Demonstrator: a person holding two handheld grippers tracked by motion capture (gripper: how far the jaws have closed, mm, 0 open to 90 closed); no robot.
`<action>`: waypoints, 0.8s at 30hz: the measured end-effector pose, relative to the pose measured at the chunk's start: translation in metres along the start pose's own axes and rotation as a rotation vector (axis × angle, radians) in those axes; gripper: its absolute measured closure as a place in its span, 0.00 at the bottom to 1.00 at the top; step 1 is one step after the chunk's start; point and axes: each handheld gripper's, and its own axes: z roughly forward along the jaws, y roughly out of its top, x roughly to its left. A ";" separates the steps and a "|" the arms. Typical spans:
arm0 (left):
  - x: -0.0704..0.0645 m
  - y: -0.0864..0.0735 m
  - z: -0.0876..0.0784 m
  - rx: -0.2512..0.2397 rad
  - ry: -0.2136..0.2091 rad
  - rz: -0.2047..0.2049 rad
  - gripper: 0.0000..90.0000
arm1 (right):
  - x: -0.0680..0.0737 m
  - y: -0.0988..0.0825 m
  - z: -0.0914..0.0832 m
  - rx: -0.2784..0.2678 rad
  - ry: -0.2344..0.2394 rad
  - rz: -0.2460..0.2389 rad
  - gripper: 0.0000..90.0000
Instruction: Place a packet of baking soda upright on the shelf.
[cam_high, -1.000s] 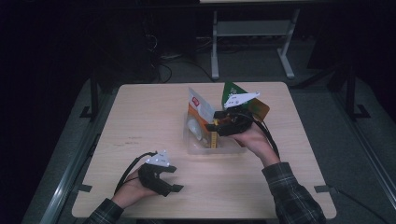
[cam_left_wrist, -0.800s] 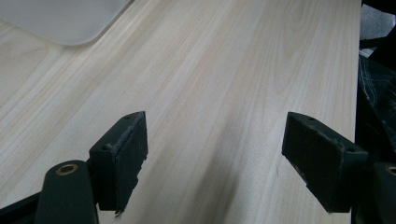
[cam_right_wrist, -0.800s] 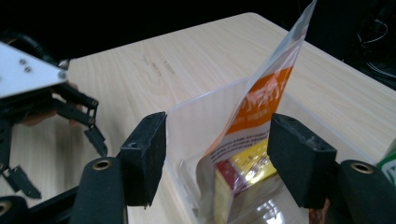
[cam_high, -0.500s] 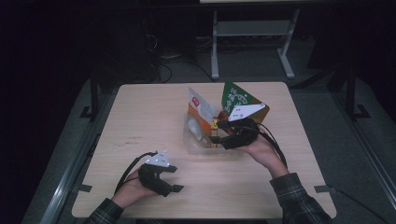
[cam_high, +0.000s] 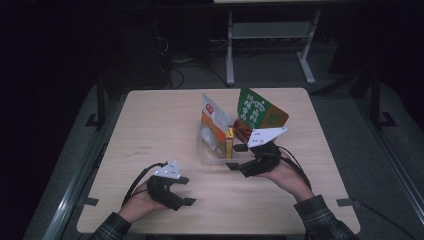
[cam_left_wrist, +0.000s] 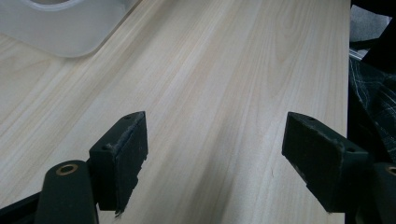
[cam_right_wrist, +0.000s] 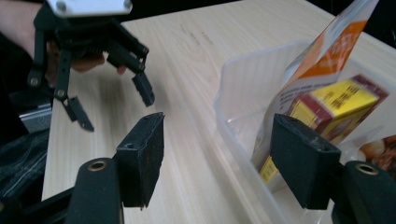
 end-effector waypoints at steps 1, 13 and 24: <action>0.000 0.000 0.000 0.001 0.000 0.005 0.25 | 0.001 -0.002 0.000 0.000 0.002 -0.002 0.39; -0.003 0.000 0.002 0.003 -0.016 0.021 0.25 | 0.011 -0.024 0.000 0.037 0.008 -0.010 0.37; -0.006 0.000 0.005 0.011 -0.036 0.034 0.25 | 0.016 -0.046 0.005 0.086 0.014 -0.004 0.37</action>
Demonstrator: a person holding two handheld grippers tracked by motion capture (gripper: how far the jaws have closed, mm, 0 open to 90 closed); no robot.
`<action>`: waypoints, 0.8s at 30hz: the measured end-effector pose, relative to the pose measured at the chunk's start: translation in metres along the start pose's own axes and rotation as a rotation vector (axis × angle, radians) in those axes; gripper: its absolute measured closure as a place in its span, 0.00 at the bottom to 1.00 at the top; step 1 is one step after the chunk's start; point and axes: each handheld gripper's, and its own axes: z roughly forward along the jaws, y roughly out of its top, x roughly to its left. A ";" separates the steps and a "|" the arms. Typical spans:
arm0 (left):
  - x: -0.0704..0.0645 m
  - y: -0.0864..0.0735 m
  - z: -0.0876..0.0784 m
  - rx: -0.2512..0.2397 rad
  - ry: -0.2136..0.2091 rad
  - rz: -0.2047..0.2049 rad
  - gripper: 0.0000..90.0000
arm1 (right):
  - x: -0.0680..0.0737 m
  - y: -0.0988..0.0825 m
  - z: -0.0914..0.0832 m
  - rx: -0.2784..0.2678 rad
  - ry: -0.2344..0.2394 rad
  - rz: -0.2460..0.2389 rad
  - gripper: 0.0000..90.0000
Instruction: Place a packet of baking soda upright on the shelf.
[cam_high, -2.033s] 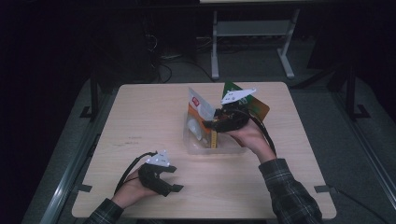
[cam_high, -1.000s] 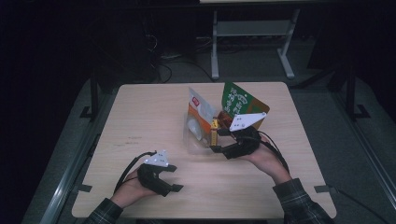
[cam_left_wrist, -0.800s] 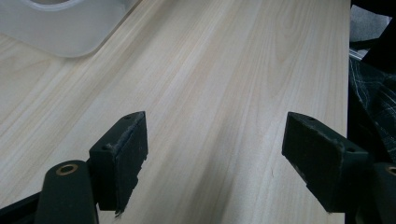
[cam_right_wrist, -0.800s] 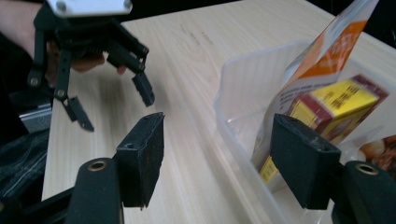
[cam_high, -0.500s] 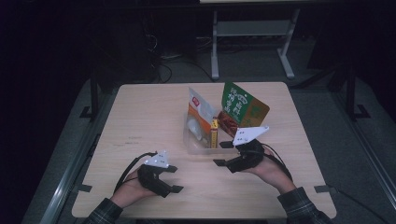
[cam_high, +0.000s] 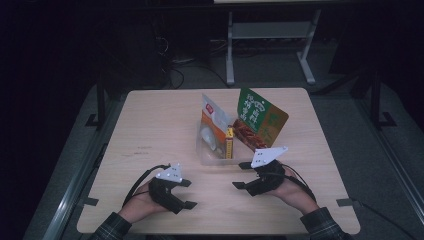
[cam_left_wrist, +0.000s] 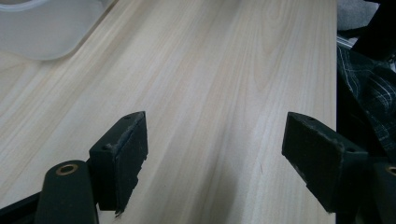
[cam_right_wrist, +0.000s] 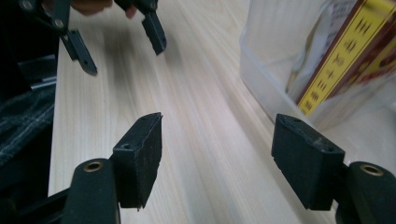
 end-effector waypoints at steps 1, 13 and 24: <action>0.000 0.000 0.000 0.005 -0.001 0.003 0.25 | 0.000 -0.002 0.001 0.007 0.001 0.001 0.37; -0.002 -0.001 0.004 0.045 -0.010 0.031 0.25 | 0.004 -0.019 0.008 0.097 -0.014 -0.018 0.37; -0.003 -0.002 0.009 0.081 -0.013 0.049 0.25 | 0.004 -0.027 0.019 0.171 -0.005 -0.038 0.37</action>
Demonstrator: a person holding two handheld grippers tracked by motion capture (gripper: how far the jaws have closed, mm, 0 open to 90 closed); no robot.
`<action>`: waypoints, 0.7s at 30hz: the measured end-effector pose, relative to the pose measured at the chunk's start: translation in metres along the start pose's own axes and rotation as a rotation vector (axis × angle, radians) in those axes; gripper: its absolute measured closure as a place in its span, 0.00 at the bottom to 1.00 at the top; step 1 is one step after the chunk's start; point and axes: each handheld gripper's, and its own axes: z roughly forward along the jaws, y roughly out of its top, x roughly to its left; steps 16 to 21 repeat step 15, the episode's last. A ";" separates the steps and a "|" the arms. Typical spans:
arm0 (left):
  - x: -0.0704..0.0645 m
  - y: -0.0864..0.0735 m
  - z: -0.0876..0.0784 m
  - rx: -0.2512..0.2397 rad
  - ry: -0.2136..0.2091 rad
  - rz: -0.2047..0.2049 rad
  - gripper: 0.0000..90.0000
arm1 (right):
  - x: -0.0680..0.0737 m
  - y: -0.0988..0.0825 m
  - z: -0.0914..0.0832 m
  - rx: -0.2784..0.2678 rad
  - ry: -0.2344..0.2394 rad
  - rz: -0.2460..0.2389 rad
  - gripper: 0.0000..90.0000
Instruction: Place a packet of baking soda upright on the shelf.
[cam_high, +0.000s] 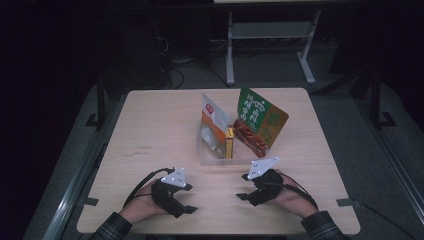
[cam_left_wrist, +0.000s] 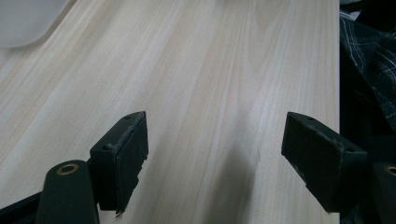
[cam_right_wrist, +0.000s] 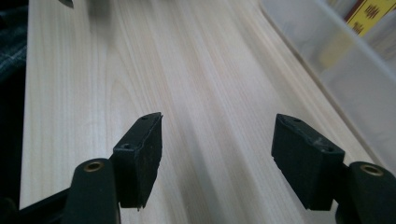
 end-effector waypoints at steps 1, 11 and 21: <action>0.000 0.000 0.001 0.002 -0.002 0.000 0.25 | 0.000 0.000 0.001 0.007 0.002 -0.003 0.37; 0.000 0.000 0.003 0.017 -0.010 0.008 0.25 | 0.001 -0.001 0.002 0.015 0.005 -0.021 0.37; 0.000 0.000 0.003 0.016 -0.009 0.008 0.25 | 0.002 0.000 0.002 0.012 0.011 -0.007 0.37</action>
